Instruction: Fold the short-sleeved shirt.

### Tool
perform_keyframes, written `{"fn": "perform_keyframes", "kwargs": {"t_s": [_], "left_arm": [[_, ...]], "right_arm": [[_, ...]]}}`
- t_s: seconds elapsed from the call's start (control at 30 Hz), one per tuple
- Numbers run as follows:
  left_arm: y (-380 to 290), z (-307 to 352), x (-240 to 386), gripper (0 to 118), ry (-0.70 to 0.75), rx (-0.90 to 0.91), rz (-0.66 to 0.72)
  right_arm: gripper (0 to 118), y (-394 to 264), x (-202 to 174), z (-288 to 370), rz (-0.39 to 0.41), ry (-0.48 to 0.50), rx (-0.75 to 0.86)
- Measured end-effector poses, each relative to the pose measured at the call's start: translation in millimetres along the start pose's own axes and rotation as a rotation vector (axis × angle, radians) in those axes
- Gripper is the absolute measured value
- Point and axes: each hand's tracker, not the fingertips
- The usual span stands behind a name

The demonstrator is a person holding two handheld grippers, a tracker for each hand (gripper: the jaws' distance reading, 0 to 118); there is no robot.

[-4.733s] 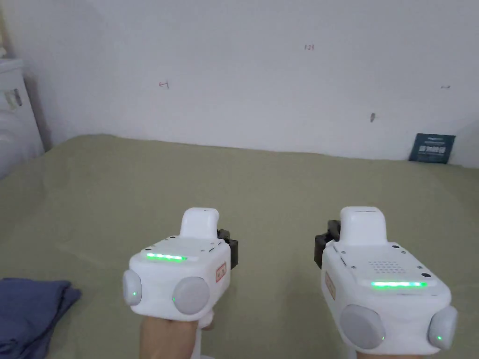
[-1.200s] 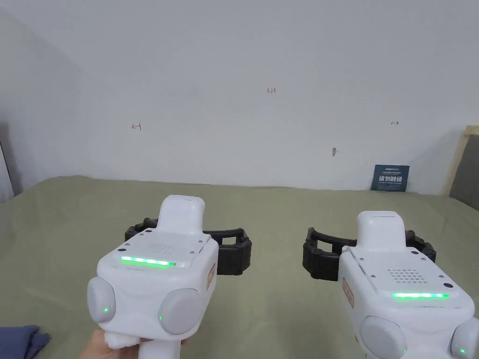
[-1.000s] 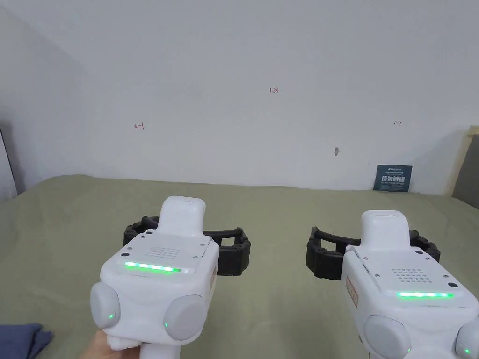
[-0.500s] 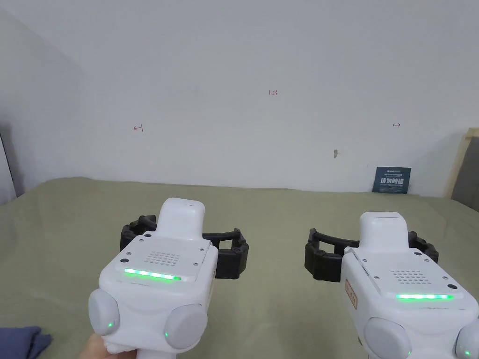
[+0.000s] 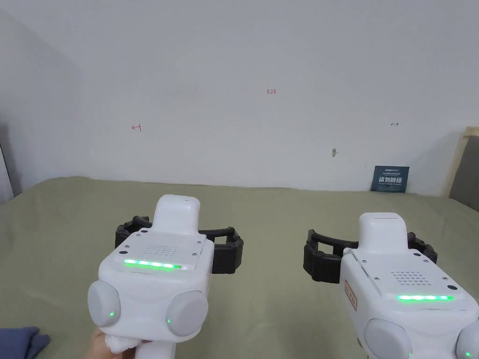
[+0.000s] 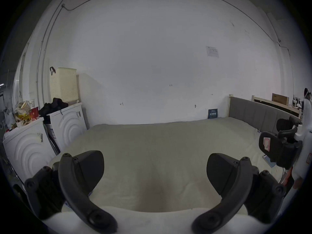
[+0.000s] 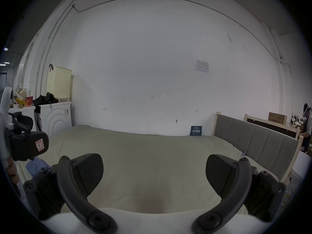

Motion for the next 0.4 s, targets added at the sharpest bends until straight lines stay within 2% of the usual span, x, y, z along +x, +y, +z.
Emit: {"fn": "perform_keyframes", "kwargs": {"t_s": [0.17, 0.27, 0.3, 0.33, 0.4], "left_arm": [[-2, -3, -2, 118, -0.019, -0.015, 0.006], [-6, -11, -4, 118, 0.024, 0.001, -0.015], [-4, -17, -2, 118, 0.126, -0.041, -0.012], [-2, -21, -2, 118, 0.141, -0.046, 0.012], [-3, -21, -5, 118, 0.057, -0.024, 0.055]], "right_arm": [[118, -3, -2, 1, 0.003, 0.007, 0.000], [118, -5, -4, -1, 0.008, 0.013, -0.007], [118, -5, -4, -2, 0.009, 0.012, -0.010], [118, -5, -5, -2, 0.009, 0.016, -0.010], [118, -5, -6, -5, 0.009, 0.017, -0.008]]}}
